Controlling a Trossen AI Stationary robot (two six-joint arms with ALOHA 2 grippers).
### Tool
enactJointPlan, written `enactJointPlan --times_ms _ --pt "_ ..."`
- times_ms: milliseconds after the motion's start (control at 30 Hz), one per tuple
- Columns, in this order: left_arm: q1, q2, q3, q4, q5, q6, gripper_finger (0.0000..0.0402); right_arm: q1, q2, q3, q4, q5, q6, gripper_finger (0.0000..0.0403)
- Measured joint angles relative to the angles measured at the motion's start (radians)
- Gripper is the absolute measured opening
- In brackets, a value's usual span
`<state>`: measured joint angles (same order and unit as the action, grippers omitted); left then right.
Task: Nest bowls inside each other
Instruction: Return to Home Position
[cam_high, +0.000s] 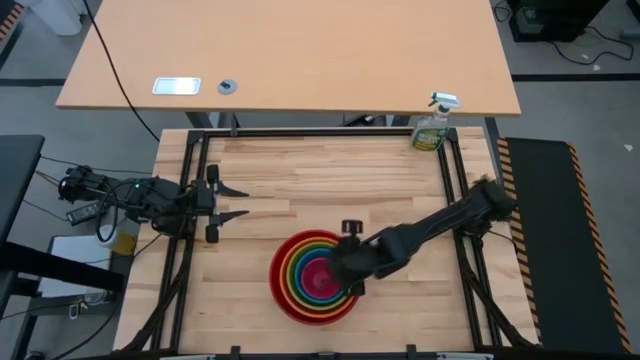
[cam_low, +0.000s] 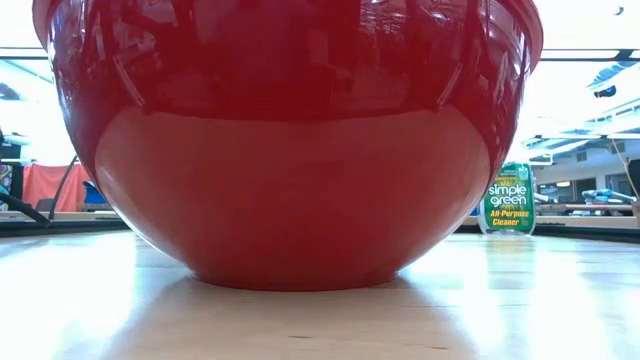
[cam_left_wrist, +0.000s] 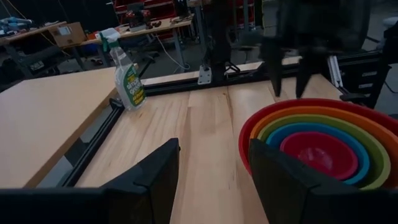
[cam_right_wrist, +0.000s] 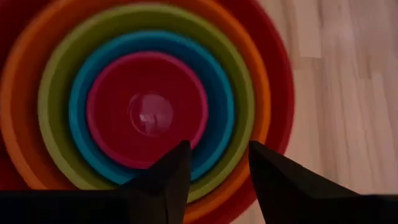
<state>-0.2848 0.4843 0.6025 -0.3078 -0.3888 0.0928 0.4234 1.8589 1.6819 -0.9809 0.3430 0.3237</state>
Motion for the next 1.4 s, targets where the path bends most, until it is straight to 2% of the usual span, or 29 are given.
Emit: enactJointPlan --times_ms 333,433,567,733,967,1167,1400 --pt "0.000 0.000 -0.001 0.036 0.000 0.016 0.0196 -0.086 -0.499 -0.700 0.617 0.030 0.026 0.0166" --pt "0.000 -0.002 -0.026 0.076 0.008 0.041 0.0196 -0.140 -0.648 -0.864 0.731 0.024 0.026 0.0166" --pt "0.000 -0.005 -0.082 0.170 0.009 0.068 0.0196 -0.233 -0.848 -1.041 0.793 0.017 0.025 0.0166" --pt "0.000 -0.028 -0.139 0.238 0.009 0.072 0.0196 -0.344 -1.100 -1.199 0.805 -0.001 0.012 0.0166" --pt "0.000 -0.126 -0.198 0.260 0.009 0.033 0.0196 -0.418 -1.398 -1.376 0.838 -0.004 -0.012 0.0166" --pt "0.000 -0.201 -0.298 0.358 0.013 0.004 0.0196 -0.435 -1.529 -1.515 0.985 0.019 -0.014 0.0166" --pt "0.010 -0.212 -0.427 0.559 0.016 0.005 0.0196 -0.446 -1.576 -1.582 1.043 0.056 -0.034 0.0166"
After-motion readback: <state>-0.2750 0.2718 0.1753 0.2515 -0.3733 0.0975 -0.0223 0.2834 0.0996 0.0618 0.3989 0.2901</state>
